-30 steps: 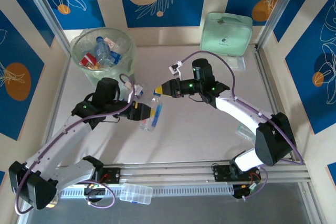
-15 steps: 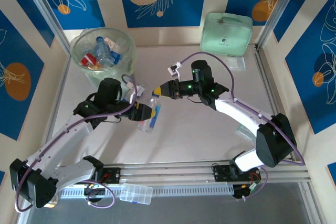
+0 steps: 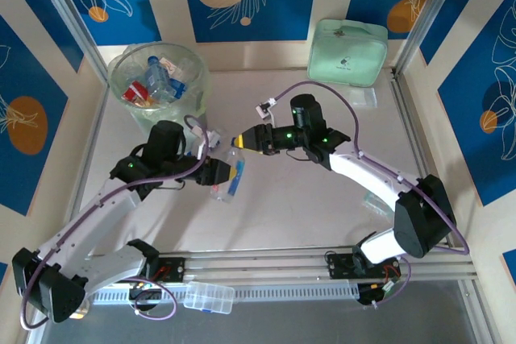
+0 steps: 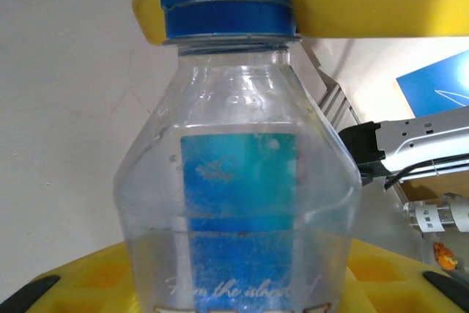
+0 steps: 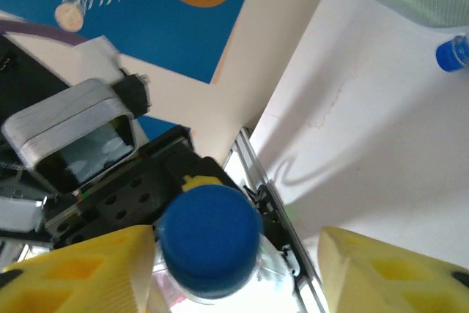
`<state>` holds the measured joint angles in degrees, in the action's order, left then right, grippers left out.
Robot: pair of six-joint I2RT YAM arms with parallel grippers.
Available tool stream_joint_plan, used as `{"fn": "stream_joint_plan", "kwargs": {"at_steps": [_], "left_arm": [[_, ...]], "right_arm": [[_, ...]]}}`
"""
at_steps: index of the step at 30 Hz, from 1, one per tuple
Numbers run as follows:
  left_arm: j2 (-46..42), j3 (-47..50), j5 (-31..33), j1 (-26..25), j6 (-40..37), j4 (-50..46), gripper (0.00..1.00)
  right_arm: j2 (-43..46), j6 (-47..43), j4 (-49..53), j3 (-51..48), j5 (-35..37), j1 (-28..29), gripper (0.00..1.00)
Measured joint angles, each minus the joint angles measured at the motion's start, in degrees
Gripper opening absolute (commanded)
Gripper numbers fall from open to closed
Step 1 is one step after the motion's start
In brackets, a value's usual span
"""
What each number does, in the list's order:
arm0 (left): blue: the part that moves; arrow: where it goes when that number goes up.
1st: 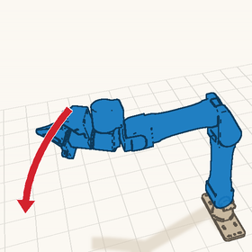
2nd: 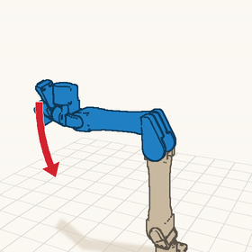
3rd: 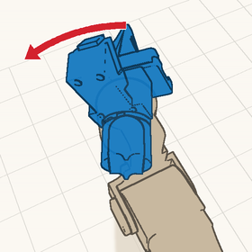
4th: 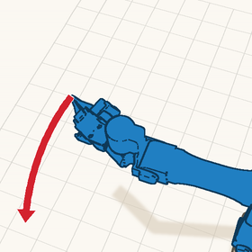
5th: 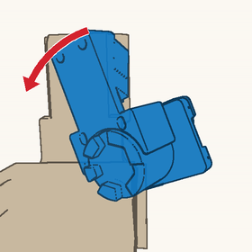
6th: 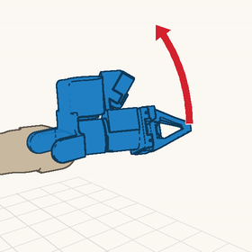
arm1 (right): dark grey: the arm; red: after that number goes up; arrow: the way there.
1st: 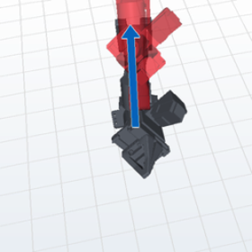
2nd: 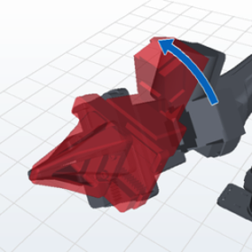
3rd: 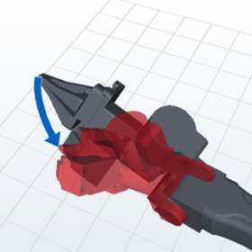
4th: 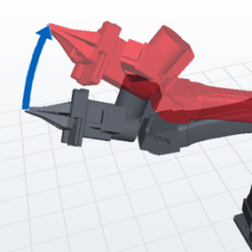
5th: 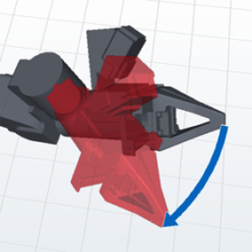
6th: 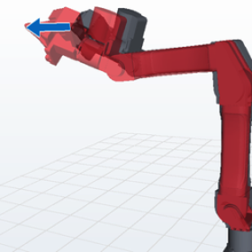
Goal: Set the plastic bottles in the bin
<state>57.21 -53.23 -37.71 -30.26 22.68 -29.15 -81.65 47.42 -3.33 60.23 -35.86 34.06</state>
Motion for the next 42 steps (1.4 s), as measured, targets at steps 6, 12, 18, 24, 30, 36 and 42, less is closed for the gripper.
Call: {"fn": "stream_joint_plan", "kwargs": {"at_steps": [6, 12, 18, 24, 30, 36, 42], "left_arm": [[-3.9, -0.1, 4.6, 0.0, 0.9, 0.0, 0.2], [-5.2, -1.8, 10.4, 0.0, 2.8, -0.2, 0.19], [-5.2, -10.7, 21.3, 0.0, 3.9, -4.4, 0.17], [-2.6, -25.4, 35.3, 0.0, 4.0, -11.3, 0.19], [5.9, -41.7, 45.8, 2.3, 3.8, -18.1, 0.21], [15.2, -53.7, 47.6, 10.4, 5.0, -22.4, 0.21], [25.0, -61.9, 44.5, 16.0, 7.0, -23.3, 0.24]], "right_arm": [[5.3, -1.4, 4.2, 0.0, 5.9, -1.9, 0.77], [9.5, -3.9, 10.3, 0.5, 14.1, -2.6, 0.77], [10.9, -6.5, 17.3, 2.8, 22.6, -2.6, 0.77], [12.2, -7.7, 20.4, 2.8, 27.8, -2.6, 0.76], [12.2, -8.3, 20.8, 1.8, 29.3, -2.6, 0.76], [12.2, -8.5, 20.7, 1.3, 29.7, -2.1, 0.76], [11.7, -8.4, 20.6, 0.7, 29.7, -1.4, 0.76]]}}
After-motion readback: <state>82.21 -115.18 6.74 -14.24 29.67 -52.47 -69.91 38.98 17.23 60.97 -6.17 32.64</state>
